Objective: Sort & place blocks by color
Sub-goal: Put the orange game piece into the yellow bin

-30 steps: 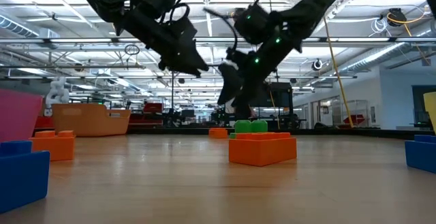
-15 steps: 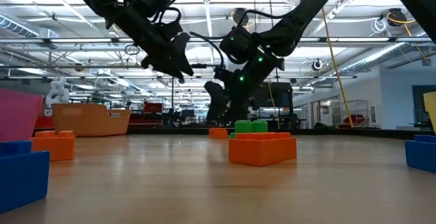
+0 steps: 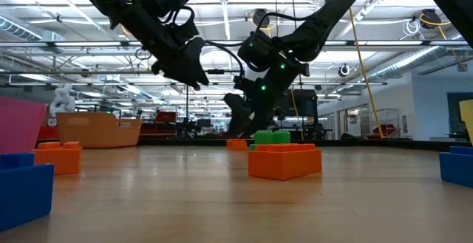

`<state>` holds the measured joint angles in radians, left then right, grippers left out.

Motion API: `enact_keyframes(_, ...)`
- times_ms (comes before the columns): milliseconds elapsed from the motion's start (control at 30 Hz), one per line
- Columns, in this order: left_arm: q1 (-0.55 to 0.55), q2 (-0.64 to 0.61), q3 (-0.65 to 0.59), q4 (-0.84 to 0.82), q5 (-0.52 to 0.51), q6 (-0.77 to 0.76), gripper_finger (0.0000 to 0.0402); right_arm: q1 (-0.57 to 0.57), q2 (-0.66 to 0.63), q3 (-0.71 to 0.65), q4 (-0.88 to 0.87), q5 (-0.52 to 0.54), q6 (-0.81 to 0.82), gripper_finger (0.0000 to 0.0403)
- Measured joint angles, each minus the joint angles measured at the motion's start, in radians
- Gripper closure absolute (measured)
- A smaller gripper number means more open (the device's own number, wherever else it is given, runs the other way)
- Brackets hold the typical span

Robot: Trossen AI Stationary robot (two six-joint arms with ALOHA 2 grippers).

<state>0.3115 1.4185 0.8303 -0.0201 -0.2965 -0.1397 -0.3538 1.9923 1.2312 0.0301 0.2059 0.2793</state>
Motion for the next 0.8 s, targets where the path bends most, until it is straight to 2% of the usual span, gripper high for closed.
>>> enact_keyframes(233,-0.001,0.000,0.000,0.015,0.000,0.011,0.0170,0.008,0.004,0.000,-0.050,0.000,0.002,0.0117)
enact_keyframes(567,0.000,0.000,0.000,-0.014,0.001,0.014,0.0170,0.015,-0.005,0.003,-0.285,0.009,-0.072,0.0117)
enact_keyframes(800,0.000,0.000,0.000,-0.037,0.003,0.014,0.0170,0.024,-0.020,-0.004,-0.187,0.030,-0.088,0.0117)
